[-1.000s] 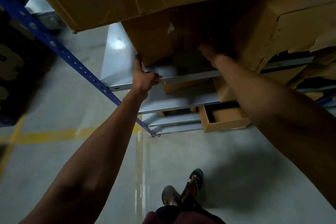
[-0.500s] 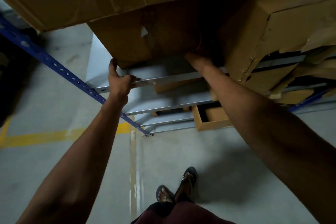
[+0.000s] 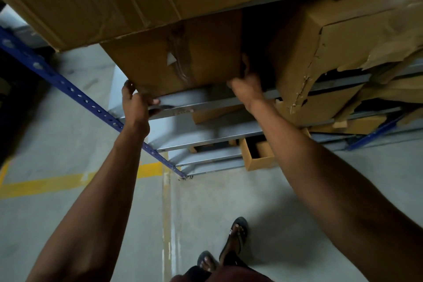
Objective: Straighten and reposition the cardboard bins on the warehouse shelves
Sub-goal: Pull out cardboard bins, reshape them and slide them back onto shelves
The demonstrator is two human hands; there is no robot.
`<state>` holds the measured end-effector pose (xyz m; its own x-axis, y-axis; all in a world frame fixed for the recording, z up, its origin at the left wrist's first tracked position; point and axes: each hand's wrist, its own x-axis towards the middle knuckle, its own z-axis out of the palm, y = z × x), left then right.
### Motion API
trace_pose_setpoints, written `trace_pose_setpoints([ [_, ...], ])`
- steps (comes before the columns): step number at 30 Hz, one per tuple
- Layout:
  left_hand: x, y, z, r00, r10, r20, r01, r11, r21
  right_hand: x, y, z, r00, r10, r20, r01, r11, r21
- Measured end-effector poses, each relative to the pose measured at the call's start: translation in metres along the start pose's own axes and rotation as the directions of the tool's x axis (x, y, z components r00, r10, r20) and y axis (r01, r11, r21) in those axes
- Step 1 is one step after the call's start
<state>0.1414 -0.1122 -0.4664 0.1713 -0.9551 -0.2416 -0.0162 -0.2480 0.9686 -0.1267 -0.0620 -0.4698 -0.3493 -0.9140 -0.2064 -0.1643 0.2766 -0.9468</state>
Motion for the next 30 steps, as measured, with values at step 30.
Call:
trace_pose_setpoints([
  [30,-0.237,0.003,-0.176,0.996,-0.081,-0.049,0.081,0.997,0.003,-0.311,-0.025,-0.001,0.959,0.089,-0.271,-0.069,0.994,0.084],
])
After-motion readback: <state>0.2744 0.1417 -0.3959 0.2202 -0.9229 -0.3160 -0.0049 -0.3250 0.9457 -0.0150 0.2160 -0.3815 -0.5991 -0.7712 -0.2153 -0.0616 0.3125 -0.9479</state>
